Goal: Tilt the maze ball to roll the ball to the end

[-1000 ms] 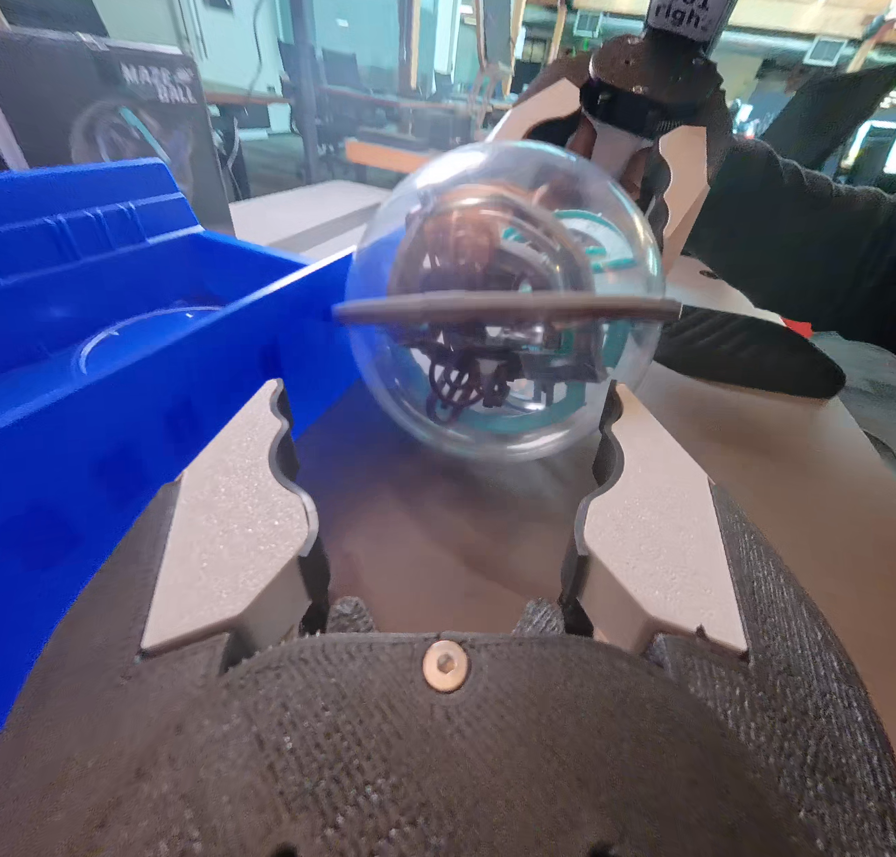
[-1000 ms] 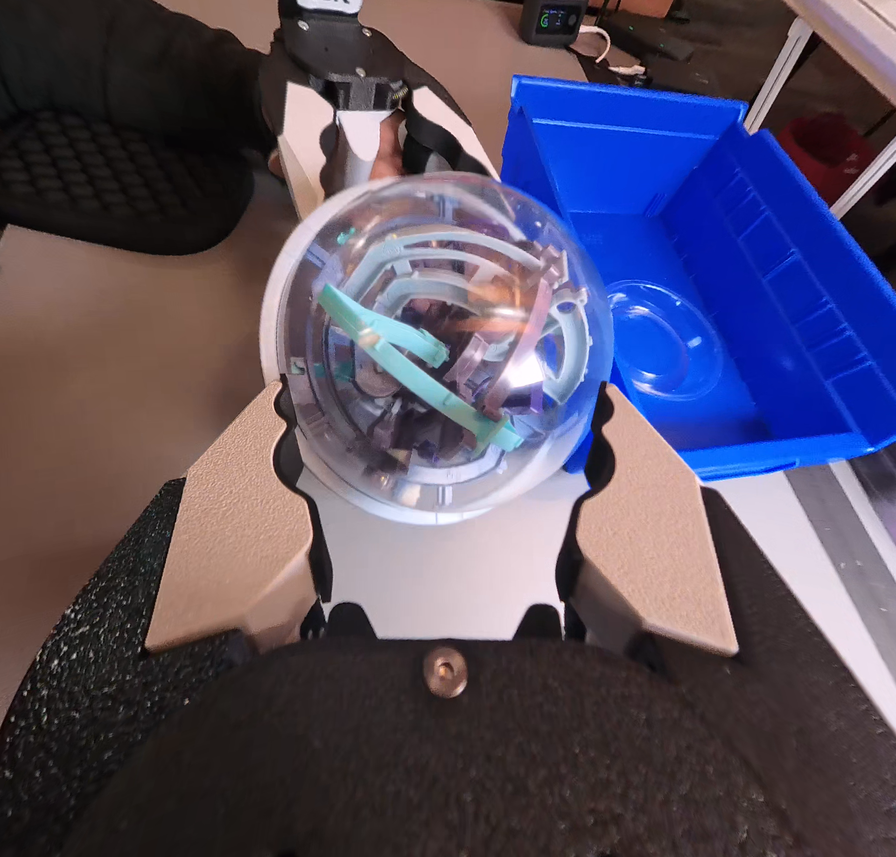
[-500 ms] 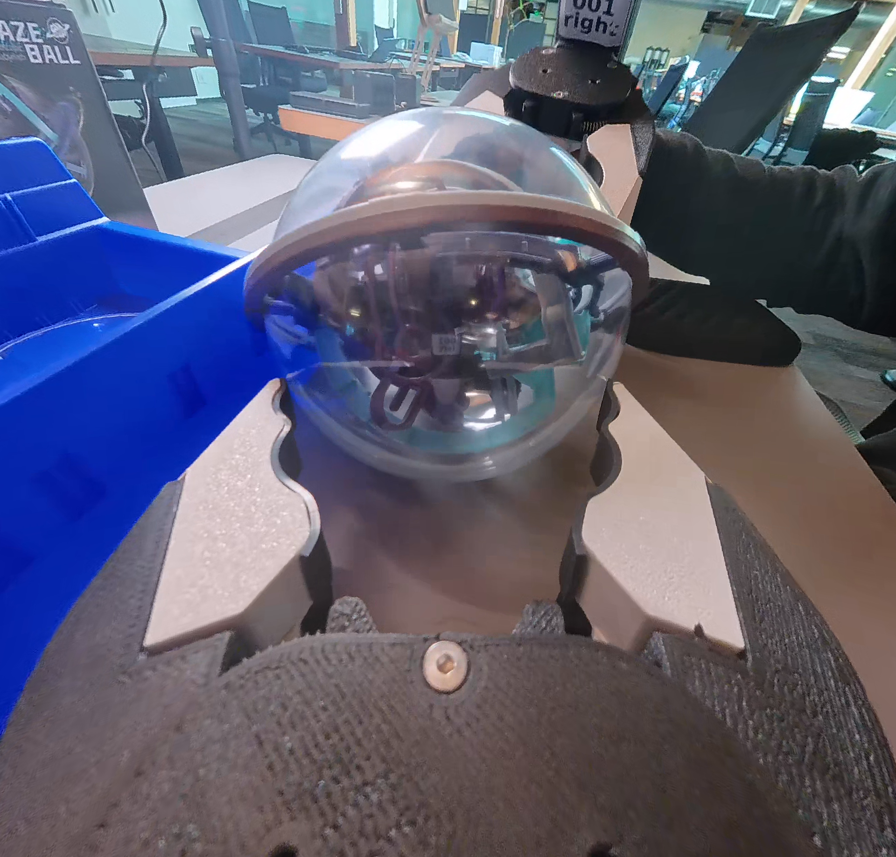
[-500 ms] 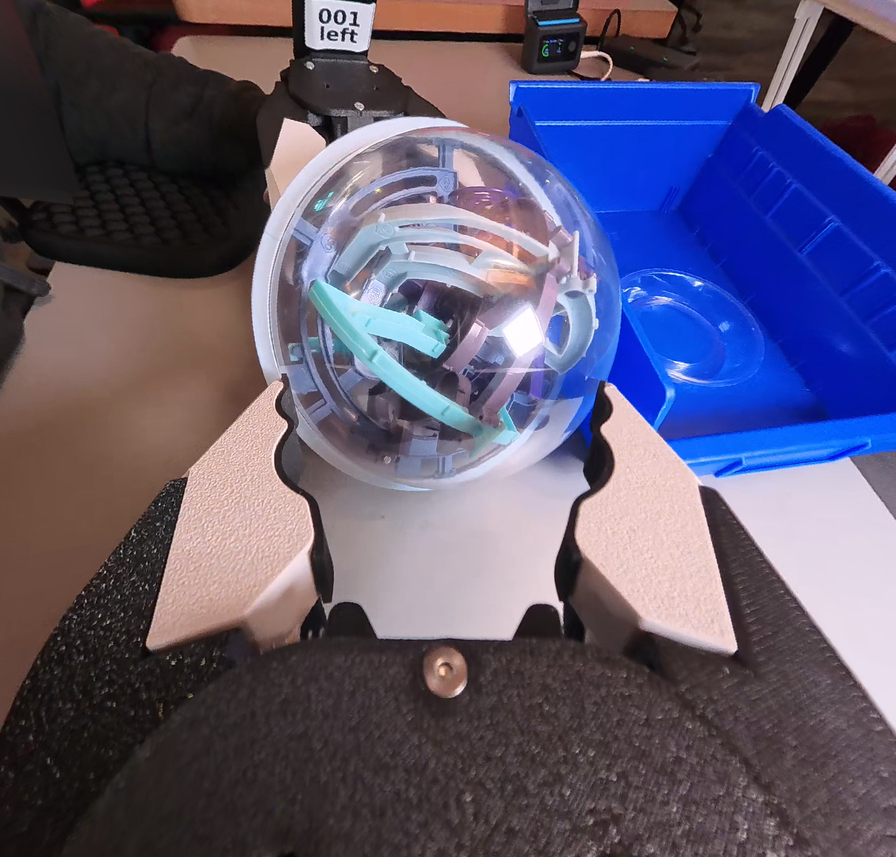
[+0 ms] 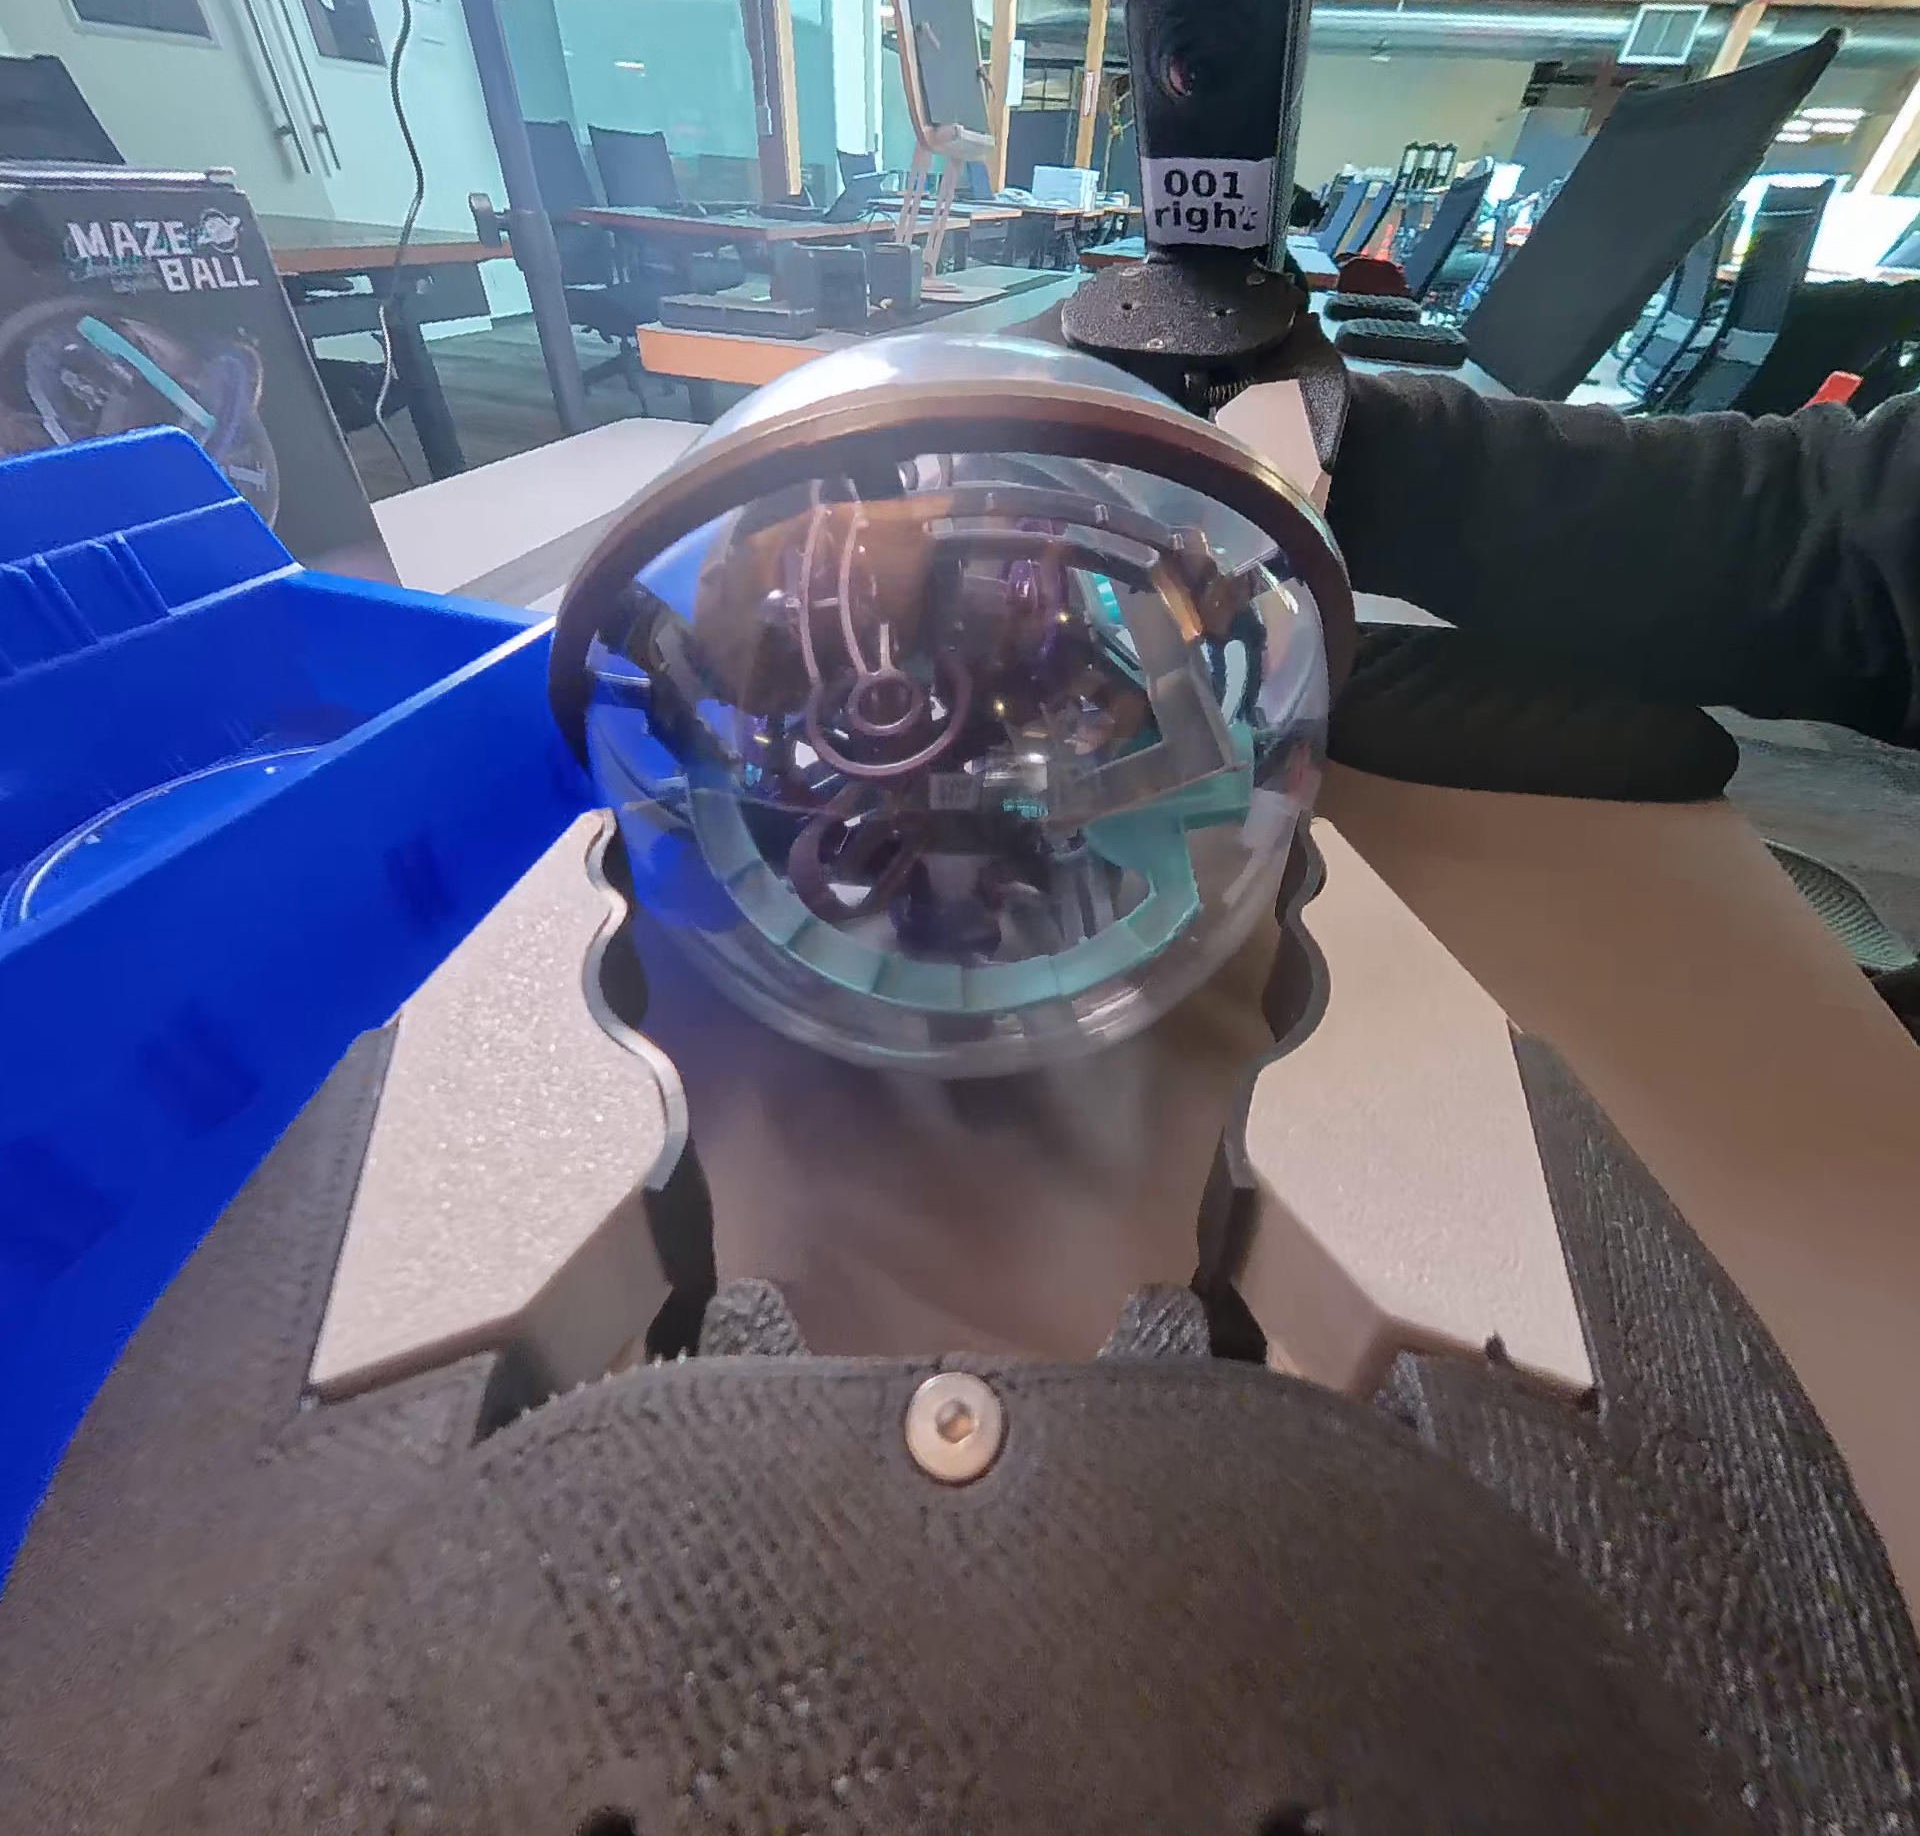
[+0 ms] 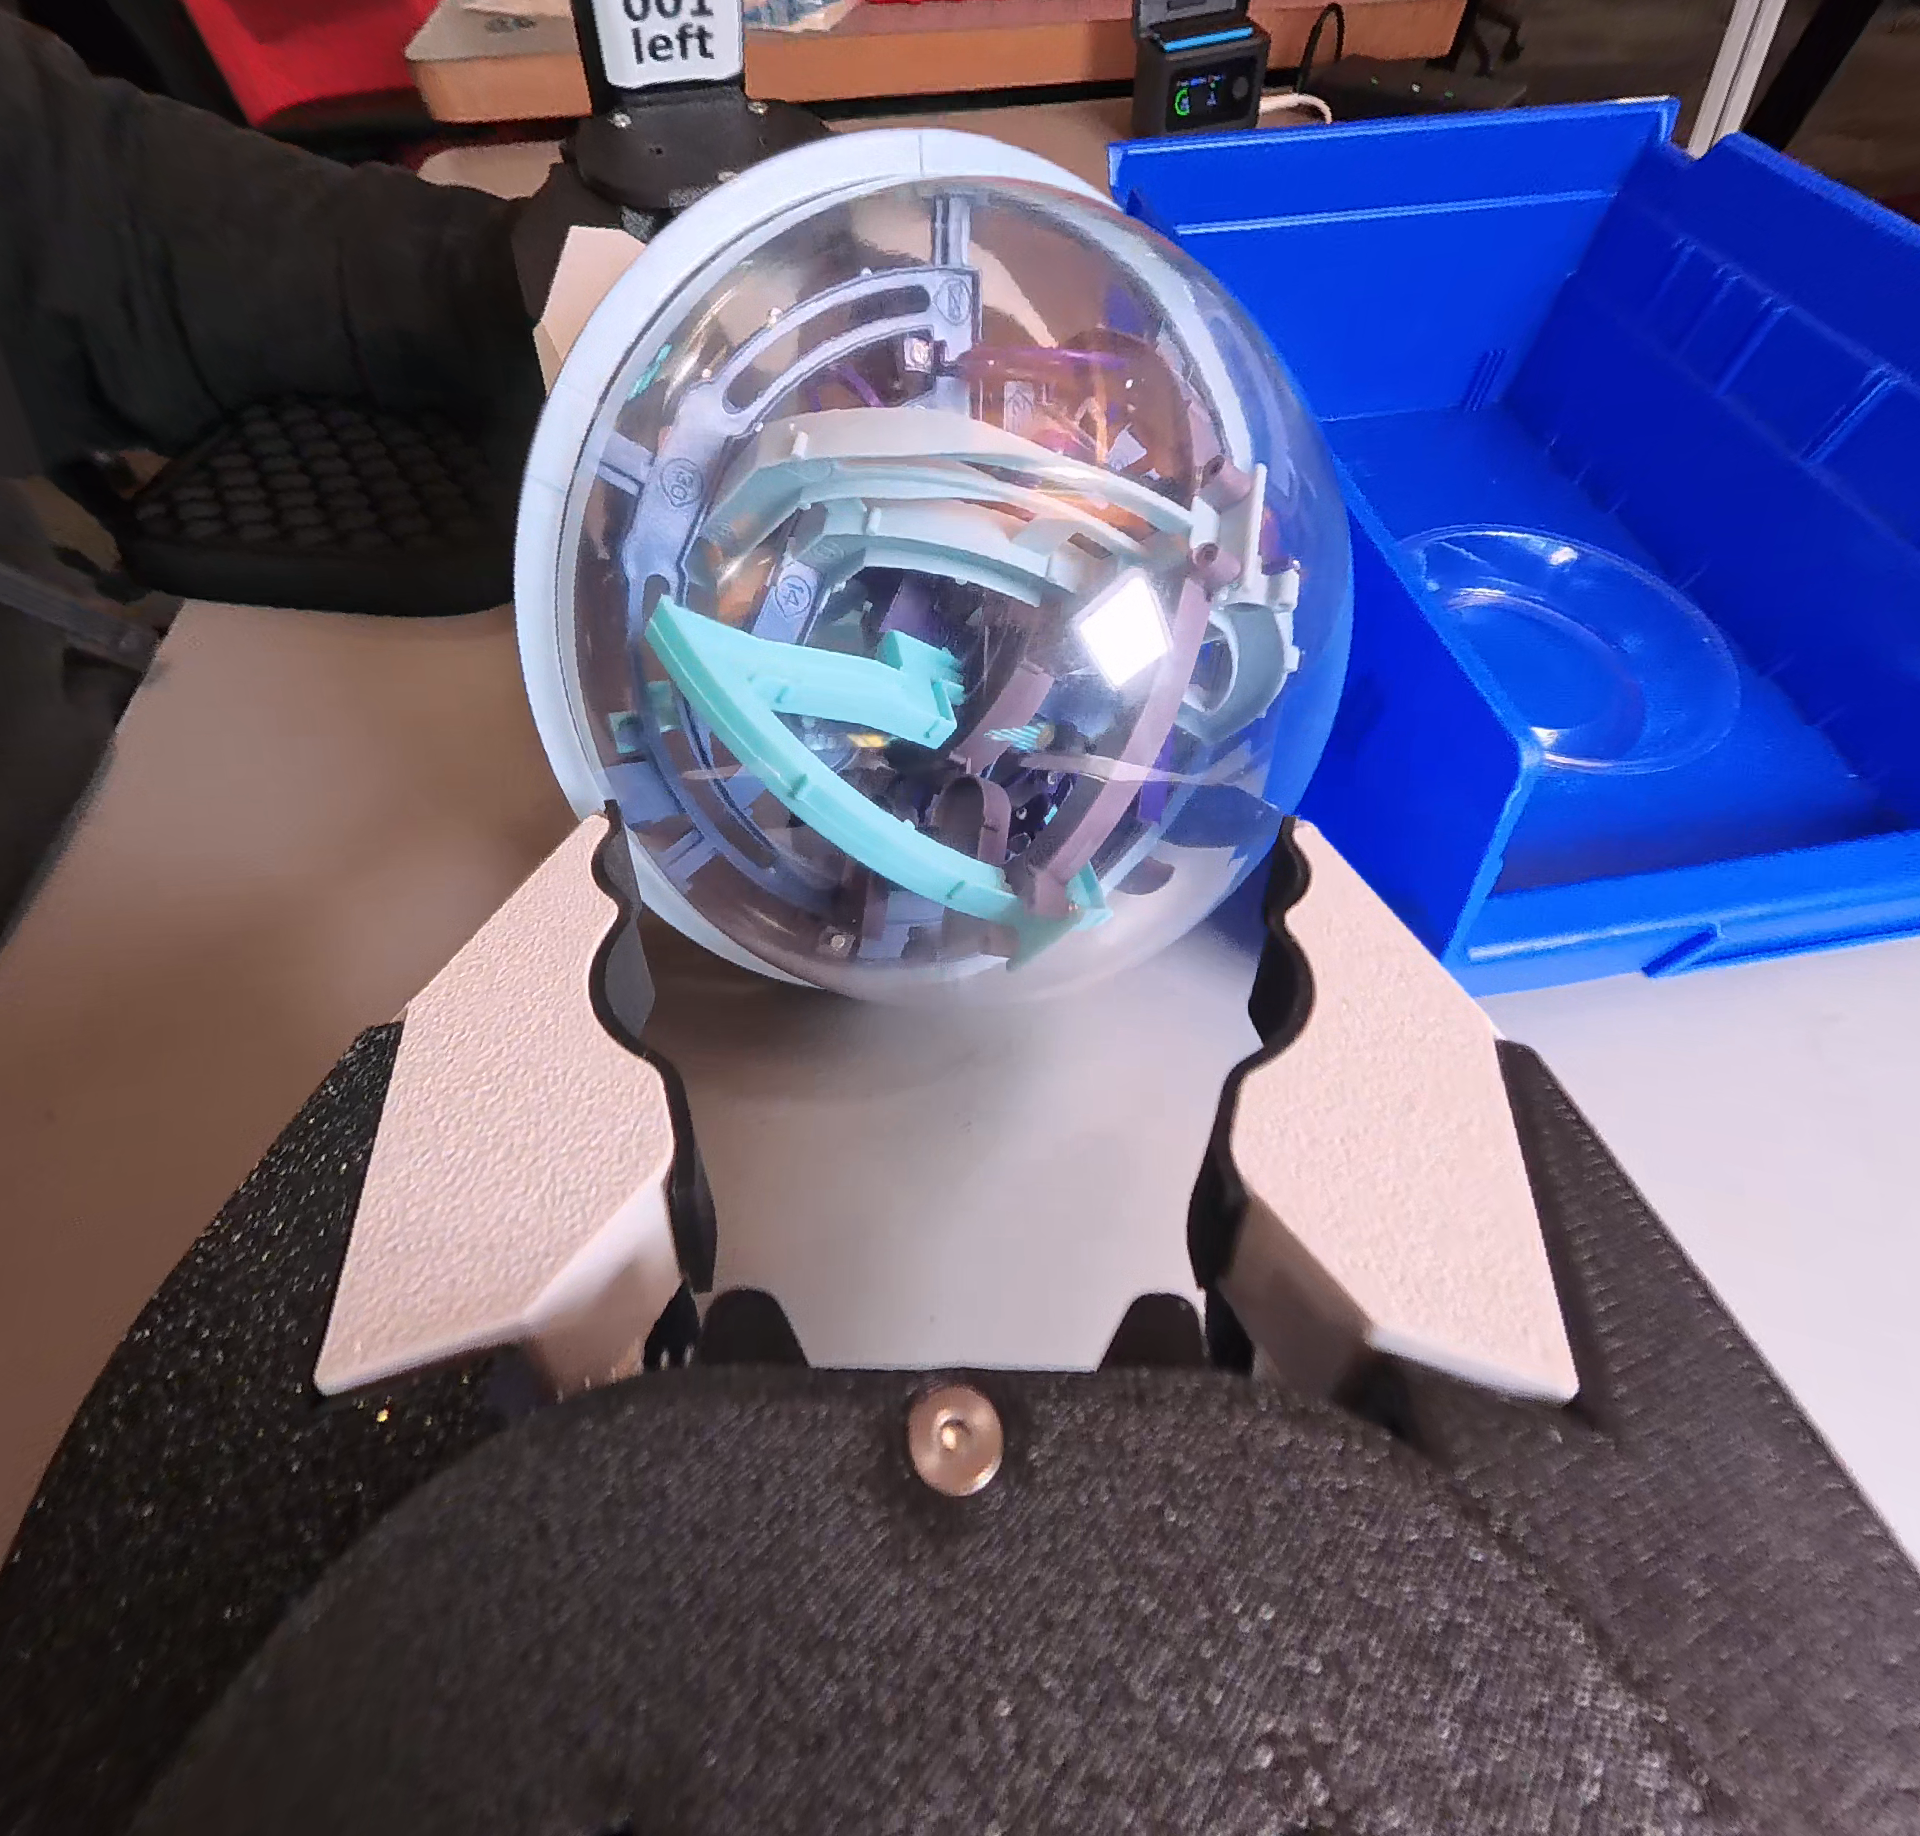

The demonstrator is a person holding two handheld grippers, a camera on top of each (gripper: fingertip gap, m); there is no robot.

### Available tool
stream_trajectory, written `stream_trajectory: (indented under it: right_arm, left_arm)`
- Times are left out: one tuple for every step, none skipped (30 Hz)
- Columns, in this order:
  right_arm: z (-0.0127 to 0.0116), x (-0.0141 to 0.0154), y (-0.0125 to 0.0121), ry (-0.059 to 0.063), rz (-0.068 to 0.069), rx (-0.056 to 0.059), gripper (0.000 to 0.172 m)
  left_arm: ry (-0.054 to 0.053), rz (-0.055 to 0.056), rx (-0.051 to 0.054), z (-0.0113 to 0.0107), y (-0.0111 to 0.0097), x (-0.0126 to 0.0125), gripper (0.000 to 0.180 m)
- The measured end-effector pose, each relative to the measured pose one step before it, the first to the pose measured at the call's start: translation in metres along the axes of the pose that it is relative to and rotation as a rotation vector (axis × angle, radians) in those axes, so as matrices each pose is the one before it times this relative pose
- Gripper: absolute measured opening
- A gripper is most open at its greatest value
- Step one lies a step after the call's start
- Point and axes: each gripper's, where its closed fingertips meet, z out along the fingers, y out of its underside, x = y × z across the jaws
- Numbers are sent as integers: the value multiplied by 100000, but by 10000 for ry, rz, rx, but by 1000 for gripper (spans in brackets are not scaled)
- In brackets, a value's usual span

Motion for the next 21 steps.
stream_trajectory:
  right_arm:
    - [-5,-29,80,-29,53,18,117]
    - [2,-4,74,-28,66,30,117]
    - [10,58,95,-9,69,25,116]
    - [19,111,101,20,66,15,114]
    - [11,145,94,25,66,23,113]
    - [7,142,47,11,73,35,111]
    - [14,116,41,-2,65,28,110]
    - [28,77,36,-16,50,17,109]
    - [59,-4,40,-46,48,14,108]
    - [67,0,0,-45,51,26,109]
    - [58,-3,-4,-37,54,43,109]
    - [45,-9,5,-39,58,49,109]
    - [56,-9,41,-42,69,31,109]
    - [61,6,78,-40,82,13,109]
    - [67,20,122,-40,77,-12,110]
    - [78,-9,135,-43,58,-34,110]
    - [84,-30,112,-37,41,-31,111]
    - [75,-6,141,-21,18,-62,111]
    - [77,5,228,-19,1,-112,110]
    - [87,-11,294,-27,11,-138,109]
    - [67,-13,317,-17,14,-141,108]
  left_arm:
    - [-34,61,4,-37,-14,41,121]
    - [-34,61,4,-53,-4,3,121]
    - [-57,72,19,-77,-22,-50,120]
    - [-99,101,67,-111,-74,-153,119]
    - [-102,103,131,-141,-147,-179,118]
    - [-104,48,162,-141,-182,-241,118]
    - [-66,-42,98,-97,-63,-286,118]
    - [1,-166,22,-18,59,-271,121]
    - [73,-221,-74,62,192,-149,124]
    - [120,-192,-69,108,166,-5,125]
    - [121,-98,-48,136,132,102,125]
    - [95,-45,-93,197,174,154,125]
    - [6,-22,-101,236,133,78,127]
    - [-50,57,-71,208,49,6,129]
    - [-49,77,-21,145,-41,6,131]
    - [-20,54,-5,79,-87,33,131]
    - [-24,25,-52,34,-22,31,131]
    - [-62,53,-6,15,-66,21,131]
    - [-94,128,16,11,-101,36,132]
    - [-111,162,3,3,-135,55,132]
    - [-76,112,-27,9,-142,100,132]
